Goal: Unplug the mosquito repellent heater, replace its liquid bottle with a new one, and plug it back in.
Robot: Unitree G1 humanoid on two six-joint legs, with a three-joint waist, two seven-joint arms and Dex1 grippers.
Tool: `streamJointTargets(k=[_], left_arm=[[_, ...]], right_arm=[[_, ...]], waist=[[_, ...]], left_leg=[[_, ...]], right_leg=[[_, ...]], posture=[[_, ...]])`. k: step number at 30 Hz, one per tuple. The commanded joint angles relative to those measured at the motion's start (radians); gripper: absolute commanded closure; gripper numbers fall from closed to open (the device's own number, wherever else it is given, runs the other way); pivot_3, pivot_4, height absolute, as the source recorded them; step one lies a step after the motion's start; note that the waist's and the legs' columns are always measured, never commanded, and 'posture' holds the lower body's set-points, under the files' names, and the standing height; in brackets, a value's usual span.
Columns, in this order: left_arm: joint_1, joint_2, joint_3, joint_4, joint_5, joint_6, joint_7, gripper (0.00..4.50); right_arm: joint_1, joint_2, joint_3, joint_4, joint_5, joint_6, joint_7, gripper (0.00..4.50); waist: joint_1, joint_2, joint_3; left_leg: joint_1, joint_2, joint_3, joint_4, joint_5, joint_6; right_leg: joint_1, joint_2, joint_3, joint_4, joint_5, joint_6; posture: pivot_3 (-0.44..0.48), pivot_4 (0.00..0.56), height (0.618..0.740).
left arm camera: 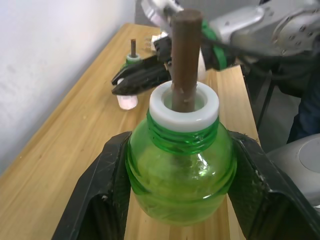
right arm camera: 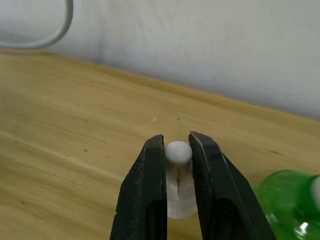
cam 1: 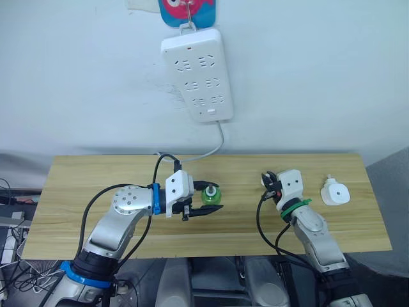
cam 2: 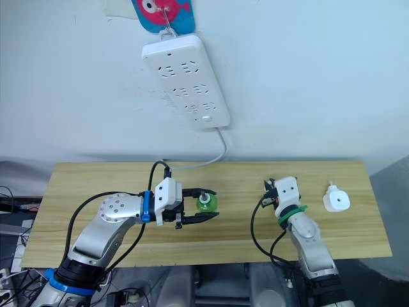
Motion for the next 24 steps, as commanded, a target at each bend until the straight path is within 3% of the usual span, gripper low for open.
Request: streamJointTargets(k=[1,6,7,13,17,21,24], left_arm=[[0.009,0.008,0.011,-0.051,-0.020,0.002,-0.001,2.23],[0.014,0.013,0.014,-0.059,-0.021,0.006,-0.002,2.23],[0.014,0.014,0.014,-0.059,-0.021,0.007,-0.001,2.23],[0.016,0.017,0.017,-0.057,-0.021,0.008,0.001,2.23],[0.010,0.017,0.019,-0.043,-0.021,0.006,-0.003,2.23],[-0.004,0.012,0.017,-0.021,-0.024,-0.011,-0.019,2.23],[-0.028,0.000,0.016,0.001,-0.034,-0.026,-0.034,2.23]], right_arm=[[-0.017,0.010,-0.022,0.073,-0.022,-0.082,0.000,4.14],[-0.037,0.021,-0.025,0.127,-0.022,-0.124,0.024,4.14],[-0.037,0.021,-0.027,0.126,-0.024,-0.129,0.027,3.40],[0.013,-0.033,-0.052,-0.043,0.008,-0.093,0.100,1.39],[0.057,-0.106,-0.056,-0.320,0.141,0.063,0.220,0.03],[0.075,-0.272,-0.031,-0.624,0.419,0.362,0.413,0.03],[0.041,-0.358,-0.040,-0.731,0.593,0.509,0.489,0.19]], waist=[[-0.001,0.000,0.000],[0.001,0.000,0.000],[0.001,0.000,0.000],[0.002,0.001,0.000],[0.001,0.002,0.001],[0.001,0.004,0.002],[0.002,0.004,0.002]], left_leg=[[0.000,0.000,0.000,0.000,0.000,0.000],[0.000,0.000,0.000,0.000,0.000,0.000],[0.000,0.000,0.000,0.000,0.000,0.000],[0.000,0.000,0.000,0.000,0.000,0.000],[0.000,0.000,0.000,0.000,0.000,0.000],[0.000,0.000,0.000,0.000,0.000,0.000],[0.000,0.000,-0.001,0.000,0.000,0.000]], right_leg=[[0.000,0.000,0.000,0.000,0.000,0.000],[0.000,0.000,0.000,0.001,0.000,0.000],[0.000,0.000,0.000,0.000,0.000,0.000],[0.000,0.000,0.000,0.000,0.000,0.000],[0.000,0.000,0.001,0.000,0.000,0.000],[0.001,0.000,0.001,0.000,0.000,0.000],[0.002,0.000,-0.001,-0.001,0.000,0.000]], posture=[[-0.128,0.367,0.740],[-0.123,0.369,0.740],[-0.123,0.369,0.740],[-0.127,0.368,0.740],[-0.147,0.376,0.740],[-0.169,0.375,0.740],[-0.181,0.373,0.740]])
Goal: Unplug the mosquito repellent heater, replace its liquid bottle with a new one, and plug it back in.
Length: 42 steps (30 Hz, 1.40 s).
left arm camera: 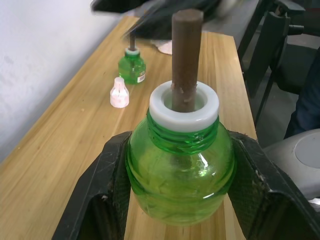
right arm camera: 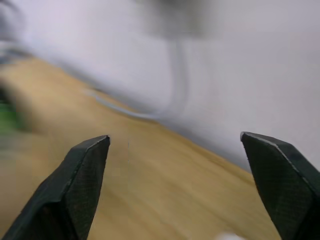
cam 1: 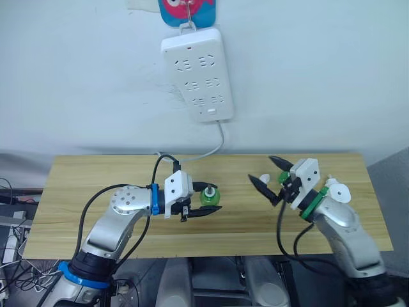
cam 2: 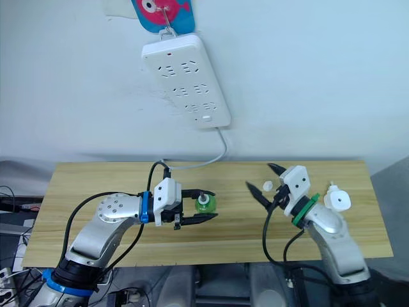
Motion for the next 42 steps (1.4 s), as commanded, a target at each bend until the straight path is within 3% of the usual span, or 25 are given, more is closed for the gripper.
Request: streamJointTargets(k=[1,3,13,20,28,35,40,42], left_arm=[[-0.023,-0.015,0.009,-0.002,-0.032,-0.026,-0.022,2.23],[-0.036,-0.024,0.004,0.001,-0.040,-0.023,-0.032,2.23],[-0.063,-0.052,-0.011,-0.037,-0.053,-0.009,-0.049,2.23],[-0.057,-0.047,0.000,-0.065,-0.064,0.015,-0.045,2.23],[-0.053,-0.048,0.001,-0.076,-0.067,0.024,-0.036,2.23],[-0.048,-0.049,0.012,-0.079,-0.085,0.044,-0.027,2.23],[-0.032,-0.035,0.090,-0.150,-0.257,0.220,-0.005,0.57],[-0.028,-0.051,0.128,-0.192,-0.326,0.296,0.058,0.02]], right_arm=[[-0.029,-0.042,0.004,-0.127,0.180,0.145,0.078,0.38],[-0.061,-0.053,0.031,-0.150,0.198,0.183,0.090,0.92],[-0.182,0.086,0.174,-0.059,0.084,0.189,0.034,0.92],[-0.172,0.094,0.209,0.007,-0.021,0.108,0.077,0.92],[-0.165,0.118,0.209,0.039,-0.091,0.022,0.089,3.60],[-0.155,0.125,0.181,0.025,-0.094,-0.042,0.113,3.64],[-0.189,0.148,0.073,-0.045,0.029,0.076,0.031,3.64],[-0.202,0.178,-0.011,-0.067,0.142,0.188,-0.081,3.64]], waist=[[0.000,0.000,0.000],[-0.002,0.000,0.000],[-0.003,0.000,0.000],[-0.002,0.000,0.000],[-0.002,0.000,0.000],[-0.002,0.000,0.000],[-0.002,0.000,0.000],[-0.002,0.000,0.000]], left_leg=[[0.000,0.000,-0.001,0.000,0.000,0.000],[0.000,0.000,-0.001,0.001,0.000,0.000],[-0.001,0.000,-0.002,0.001,0.000,0.000],[-0.001,0.000,-0.002,0.001,0.000,0.000],[-0.001,0.000,-0.002,0.001,0.000,0.000],[-0.001,0.000,-0.002,0.001,0.000,0.000],[-0.001,0.000,-0.002,0.001,0.000,0.000],[-0.001,0.000,-0.003,0.001,0.000,0.000]], right_leg=[[0.000,0.000,0.000,0.000,0.000,0.000],[0.001,0.000,-0.001,0.000,0.000,0.000],[0.000,0.000,-0.001,-0.001,0.000,0.000],[0.000,0.000,-0.002,-0.001,0.000,0.000],[0.000,0.000,-0.002,-0.001,0.000,0.000],[0.000,0.000,-0.002,-0.001,0.000,0.000],[0.000,0.000,-0.002,0.000,0.000,0.000],[0.000,0.000,-0.002,0.000,0.000,0.000]], posture=[[-0.182,0.373,0.740],[-0.182,0.369,0.740],[-0.163,0.361,0.740],[-0.150,0.359,0.740],[-0.148,0.358,0.740],[-0.146,0.357,0.740],[-0.148,0.360,0.740],[-0.150,0.359,0.740]])
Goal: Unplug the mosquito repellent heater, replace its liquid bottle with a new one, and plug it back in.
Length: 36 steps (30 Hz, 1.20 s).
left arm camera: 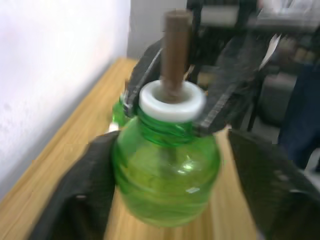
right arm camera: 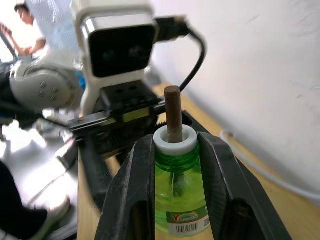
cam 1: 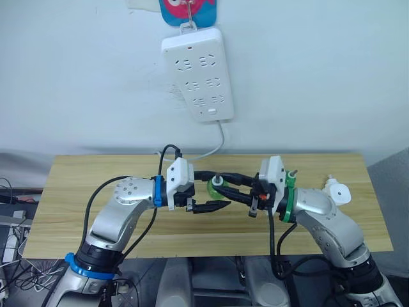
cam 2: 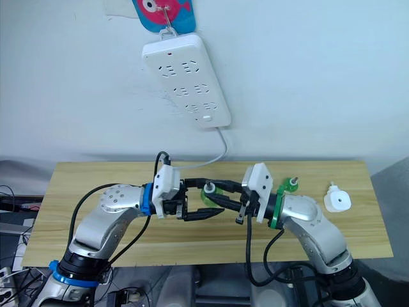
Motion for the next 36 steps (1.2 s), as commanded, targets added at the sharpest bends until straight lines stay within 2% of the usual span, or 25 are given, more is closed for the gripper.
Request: streamJointTargets(k=[1,3,6,9,11,13,19,36], left_arm=[[0.023,-0.020,0.060,-0.103,-0.122,0.110,0.088,0.00],[0.029,-0.072,0.070,-0.134,-0.099,0.086,0.178,0.00],[0.028,-0.176,0.049,-0.150,0.006,-0.020,0.310,0.00],[0.023,-0.252,-0.006,-0.139,0.132,-0.161,0.377,0.00],[0.013,-0.305,-0.030,-0.109,0.193,-0.215,0.439,0.00],[-0.005,-0.339,-0.055,-0.069,0.249,-0.275,0.472,0.00],[-0.053,-0.400,-0.079,0.024,0.308,-0.356,0.520,0.00],[-0.058,-0.472,-0.084,0.048,0.297,-0.449,0.559,0.00]], right_arm=[[-0.025,0.043,-0.169,-0.069,0.191,0.163,-0.191,3.64],[-0.049,0.100,-0.268,-0.072,0.392,0.267,-0.381,3.64],[-0.074,0.169,-0.359,-0.069,0.689,0.324,-0.661,3.64],[-0.079,0.196,-0.380,-0.074,0.886,0.310,-0.850,3.64],[-0.077,0.188,-0.370,-0.084,0.961,0.302,-0.909,3.64],[-0.074,0.177,-0.355,-0.095,1.009,0.290,-0.952,3.64],[-0.081,0.151,-0.328,-0.101,1.090,0.248,-1.018,3.64],[-0.125,0.104,-0.277,-0.103,1.201,0.145,-1.115,3.64]], waist=[[0.000,0.000,0.000],[-0.001,0.000,0.000],[0.000,0.000,0.000],[-0.002,0.000,0.000],[-0.003,0.000,0.000],[-0.003,0.000,0.000],[-0.004,0.000,0.000],[-0.004,0.000,0.000]], left_leg=[[0.000,0.000,0.000,0.000,0.000,0.000],[0.000,0.000,0.000,0.000,0.000,0.000],[-0.001,0.000,0.000,0.000,0.000,0.000],[-0.001,0.000,0.000,0.000,0.000,0.000],[-0.001,-0.001,0.001,0.000,0.000,0.000],[-0.001,-0.001,0.001,0.000,0.000,0.000],[-0.001,-0.001,0.001,0.000,0.000,0.000],[-0.002,-0.001,0.002,0.000,0.000,0.000]], right_leg=[[0.000,0.000,0.000,0.000,0.000,0.000],[0.000,0.000,0.000,0.000,0.000,0.000],[0.000,-0.001,0.000,0.000,0.000,0.000],[0.000,-0.001,0.000,0.000,0.000,0.000],[0.000,-0.001,0.000,-0.001,0.000,0.000],[0.000,-0.001,0.000,-0.001,0.000,0.000],[-0.001,0.000,0.001,0.000,0.000,0.000],[-0.001,0.000,0.001,-0.001,0.000,0.000]], posture=[[-0.150,0.359,0.740],[-0.153,0.357,0.740],[-0.161,0.358,0.740],[-0.171,0.356,0.740],[-0.176,0.354,0.740],[-0.178,0.353,0.740],[-0.178,0.350,0.740],[-0.183,0.347,0.740]])
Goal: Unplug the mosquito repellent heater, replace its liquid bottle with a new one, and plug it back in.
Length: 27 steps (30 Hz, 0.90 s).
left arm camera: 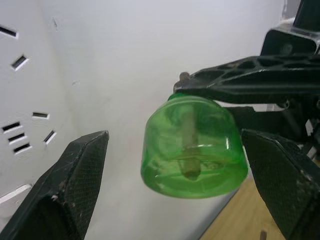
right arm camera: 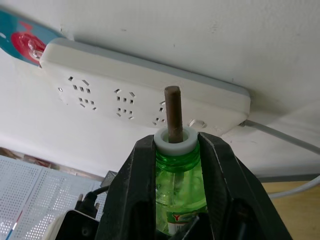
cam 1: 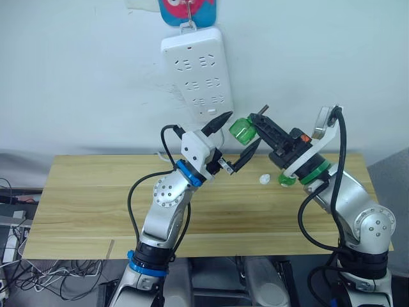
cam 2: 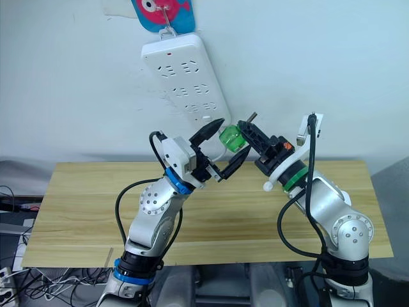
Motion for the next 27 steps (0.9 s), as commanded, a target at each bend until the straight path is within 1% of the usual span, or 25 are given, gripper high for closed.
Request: streamJointTargets(k=[1,6,7,9,11,14,19,23,25,26,27], left_arm=[[0.001,-0.009,-0.009,-0.038,-0.010,-0.024,0.004,0.00],[0.004,-0.014,-0.004,-0.034,-0.016,-0.019,0.016,0.00],[0.005,-0.013,-0.006,-0.035,-0.017,-0.017,0.015,0.38],[0.012,-0.013,-0.011,-0.037,-0.017,-0.015,0.017,0.79],[0.018,-0.012,-0.014,-0.039,-0.017,-0.018,0.019,1.44],[0.014,-0.013,-0.014,-0.042,-0.019,-0.018,0.024,2.22],[0.004,-0.015,-0.016,-0.042,-0.012,-0.012,0.029,2.23],[0.005,-0.004,-0.014,-0.043,-0.009,0.006,0.028,2.23],[0.006,0.006,-0.009,-0.043,-0.020,0.005,0.015,2.23],[0.005,0.015,-0.005,-0.043,-0.026,0.004,0.004,2.23],[0.005,0.024,0.000,-0.044,-0.033,0.005,-0.004,2.23]], right_arm=[[-0.015,-0.008,0.010,-0.052,0.035,-0.024,-0.007,3.64],[-0.024,-0.007,0.024,-0.053,0.046,-0.042,-0.016,3.64],[-0.025,-0.007,0.025,-0.053,0.048,-0.045,-0.017,3.64],[-0.027,-0.004,0.028,-0.054,0.055,-0.053,-0.021,3.64],[-0.029,-0.006,0.031,-0.056,0.062,-0.059,-0.023,3.64],[-0.028,-0.010,0.034,-0.059,0.074,-0.063,-0.024,3.64],[-0.018,-0.017,0.042,-0.070,0.090,-0.061,-0.024,3.64],[-0.015,-0.068,0.056,-0.069,0.062,-0.029,-0.024,3.64],[-0.009,-0.084,0.056,-0.067,0.079,-0.029,-0.011,2.92],[-0.004,-0.116,0.054,-0.066,0.088,-0.008,0.002,2.67],[0.007,-0.161,0.052,-0.065,0.090,0.022,0.012,2.28]], waist=[[0.000,0.000,0.000],[0.000,0.000,0.000],[0.000,0.000,0.000],[0.000,0.000,0.000],[0.000,0.000,0.000],[0.000,0.000,0.000],[0.000,0.000,0.000],[0.000,0.000,0.000],[0.000,0.000,0.000],[-0.001,0.000,0.000],[-0.001,0.000,0.000]], left_leg=[[0.000,0.000,0.000,0.000,0.000,0.000],[0.000,0.000,0.000,0.000,0.000,0.000],[0.000,0.000,0.000,0.000,0.000,0.000],[0.000,0.000,0.000,0.000,0.000,0.000],[0.000,0.000,0.000,0.000,0.000,0.000],[0.000,0.000,0.000,0.000,0.000,0.000],[0.000,0.000,0.000,0.000,0.000,0.000],[0.000,0.000,0.000,0.000,0.000,0.000],[0.000,0.000,0.000,0.000,0.000,0.000],[0.000,0.000,0.000,0.000,0.000,0.000],[0.000,0.000,0.000,0.000,0.000,0.000]], right_leg=[[0.000,0.000,0.000,0.000,0.000,0.000],[0.000,0.000,0.000,0.000,0.000,0.000],[0.000,0.000,0.000,0.000,0.000,0.000],[0.000,0.000,0.000,0.000,0.000,0.000],[0.000,0.000,0.000,0.000,0.000,0.000],[0.000,0.000,0.000,0.000,0.000,0.000],[0.000,0.000,0.000,0.000,0.000,0.000],[0.000,0.000,0.000,0.000,0.000,0.000],[0.000,0.000,0.000,0.000,0.000,0.000],[0.000,0.000,0.000,0.000,0.000,0.000],[0.000,0.000,0.000,0.000,0.000,0.000]], posture=[[-0.183,0.347,0.740],[-0.182,0.345,0.740],[-0.182,0.345,0.740],[-0.182,0.345,0.740],[-0.182,0.345,0.740],[-0.184,0.345,0.740],[-0.184,0.343,0.740],[-0.184,0.344,0.740],[-0.185,0.343,0.740],[-0.187,0.343,0.740],[-0.190,0.343,0.740]])
